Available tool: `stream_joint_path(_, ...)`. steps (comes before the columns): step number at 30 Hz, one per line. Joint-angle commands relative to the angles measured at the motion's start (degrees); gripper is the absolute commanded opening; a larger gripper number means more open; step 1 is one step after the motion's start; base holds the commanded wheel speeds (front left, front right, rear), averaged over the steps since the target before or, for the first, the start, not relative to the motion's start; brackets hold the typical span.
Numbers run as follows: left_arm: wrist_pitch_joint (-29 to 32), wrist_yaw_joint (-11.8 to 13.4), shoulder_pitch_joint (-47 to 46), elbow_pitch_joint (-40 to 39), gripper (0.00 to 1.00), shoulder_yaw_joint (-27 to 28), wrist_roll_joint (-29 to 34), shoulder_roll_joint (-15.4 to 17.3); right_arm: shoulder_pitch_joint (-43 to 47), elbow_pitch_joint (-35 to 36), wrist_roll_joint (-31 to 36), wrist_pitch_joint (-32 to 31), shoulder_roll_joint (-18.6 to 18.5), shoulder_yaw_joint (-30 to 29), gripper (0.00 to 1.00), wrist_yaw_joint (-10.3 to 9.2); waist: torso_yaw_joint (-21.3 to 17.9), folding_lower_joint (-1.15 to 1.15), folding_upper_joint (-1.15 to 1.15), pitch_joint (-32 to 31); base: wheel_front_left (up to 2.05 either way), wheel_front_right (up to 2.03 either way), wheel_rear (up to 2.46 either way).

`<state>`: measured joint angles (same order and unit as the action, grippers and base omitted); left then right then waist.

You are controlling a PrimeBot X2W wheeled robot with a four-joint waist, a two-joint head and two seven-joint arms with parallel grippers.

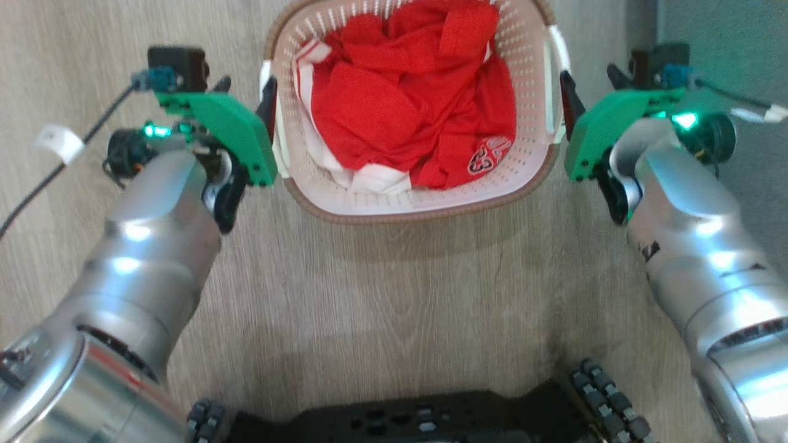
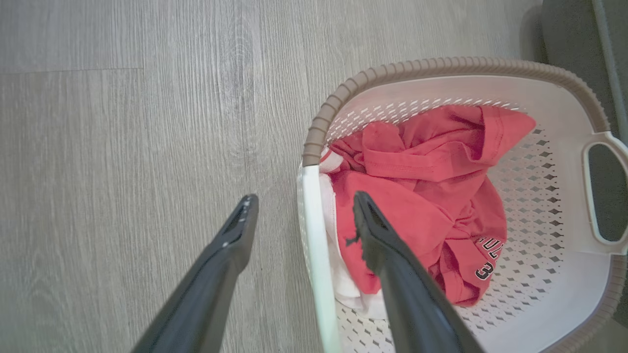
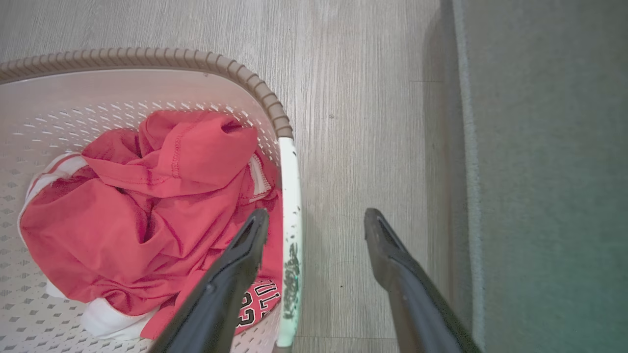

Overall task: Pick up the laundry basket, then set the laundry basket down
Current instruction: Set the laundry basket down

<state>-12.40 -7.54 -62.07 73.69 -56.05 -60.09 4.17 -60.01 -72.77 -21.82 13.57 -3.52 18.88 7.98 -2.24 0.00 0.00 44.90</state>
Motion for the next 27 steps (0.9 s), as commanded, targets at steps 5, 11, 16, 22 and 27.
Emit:
stream_joint_path(5, -2.2, 0.1, 2.7, -0.4, 1.0, 0.8, 0.3, 2.3, 5.2, 2.6, 0.9, 1.4, 0.5, -1.6, 1.0, -0.49, -0.5, 0.0, 0.0, -6.7, 0.0, 0.0, 0.0)
stream_joint_path(11, -2.6, 1.3, 4.1, -4.6, 1.0, 4.4, 2.0, 3.6, 10.6, 11.0, 4.6, 1.4, -0.3, -7.1, 1.0, -0.49, 0.0, 0.0, 0.0, -12.1, 0.0, 0.0, 0.0)
stream_joint_path(16, -2.6, 4.2, 8.3, -13.0, 1.0, 10.7, 7.6, 5.5, 15.2, 17.2, 7.8, 1.4, -0.3, -11.5, 1.0, -0.49, 0.7, 0.0, 0.0, -16.9, 0.0, 0.0, 0.0)
stream_joint_path(22, -2.6, 6.6, 14.3, -22.3, 1.0, 18.6, 14.5, 6.5, 19.2, 22.2, 9.9, 1.4, -0.1, -14.8, 1.0, -0.49, 1.3, 0.0, 0.0, -21.4, 0.0, 0.0, 0.0)
stream_joint_path(27, -2.6, 8.0, 21.1, -31.1, 1.0, 25.3, 22.5, 7.3, 22.4, 27.3, 11.2, 1.4, 0.1, -16.8, 1.0, -0.49, 1.3, 0.0, 0.0, -25.5, 0.0, 0.0, 0.0)
